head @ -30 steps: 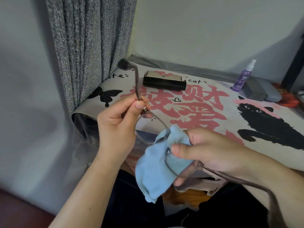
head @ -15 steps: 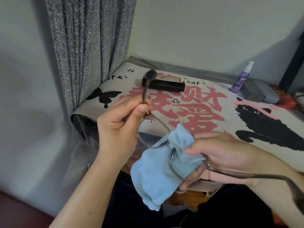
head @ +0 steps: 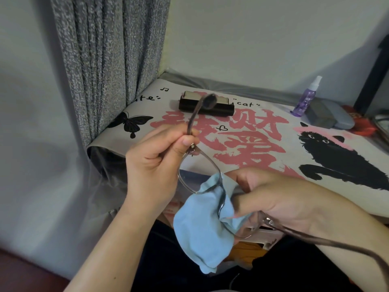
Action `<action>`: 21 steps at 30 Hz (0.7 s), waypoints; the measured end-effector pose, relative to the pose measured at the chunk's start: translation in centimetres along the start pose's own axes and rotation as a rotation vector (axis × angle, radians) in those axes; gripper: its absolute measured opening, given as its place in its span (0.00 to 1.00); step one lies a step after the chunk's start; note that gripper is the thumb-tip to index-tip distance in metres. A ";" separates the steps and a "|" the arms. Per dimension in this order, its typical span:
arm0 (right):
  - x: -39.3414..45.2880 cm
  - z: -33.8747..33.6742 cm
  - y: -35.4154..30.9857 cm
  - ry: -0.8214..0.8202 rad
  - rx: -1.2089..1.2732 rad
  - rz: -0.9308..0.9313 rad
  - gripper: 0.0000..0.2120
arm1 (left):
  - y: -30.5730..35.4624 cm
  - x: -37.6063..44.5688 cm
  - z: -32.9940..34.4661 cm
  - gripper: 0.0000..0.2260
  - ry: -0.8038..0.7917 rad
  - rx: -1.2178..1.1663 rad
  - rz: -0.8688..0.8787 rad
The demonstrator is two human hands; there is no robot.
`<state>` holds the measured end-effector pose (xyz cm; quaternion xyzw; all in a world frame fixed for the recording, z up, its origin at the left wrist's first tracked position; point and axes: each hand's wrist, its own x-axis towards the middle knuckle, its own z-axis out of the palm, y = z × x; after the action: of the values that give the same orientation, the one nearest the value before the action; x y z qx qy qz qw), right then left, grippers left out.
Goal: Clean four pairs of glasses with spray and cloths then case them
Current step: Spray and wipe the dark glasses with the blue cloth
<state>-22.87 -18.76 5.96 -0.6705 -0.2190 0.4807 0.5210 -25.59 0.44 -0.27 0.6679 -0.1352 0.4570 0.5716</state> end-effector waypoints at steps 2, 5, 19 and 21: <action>0.1 0.0 0.1 0.007 -0.065 0.012 0.14 | -0.1 0.0 -0.1 0.06 -0.010 0.008 -0.007; 0.4 -0.1 0.6 0.073 -0.181 0.028 0.13 | -0.3 0.1 -0.3 0.06 -0.016 0.004 -0.025; -0.3 -1.2 1.1 -0.076 -0.253 0.144 0.12 | -0.8 -0.1 0.0 0.05 0.001 -0.046 -0.105; -0.2 -0.4 1.1 0.024 -0.268 0.101 0.08 | -0.8 -0.2 0.2 0.05 0.026 -0.102 -0.148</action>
<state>-22.80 -19.48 5.05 -0.7497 -0.2410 0.4649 0.4045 -25.01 0.43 -0.95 0.6402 -0.1014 0.4147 0.6387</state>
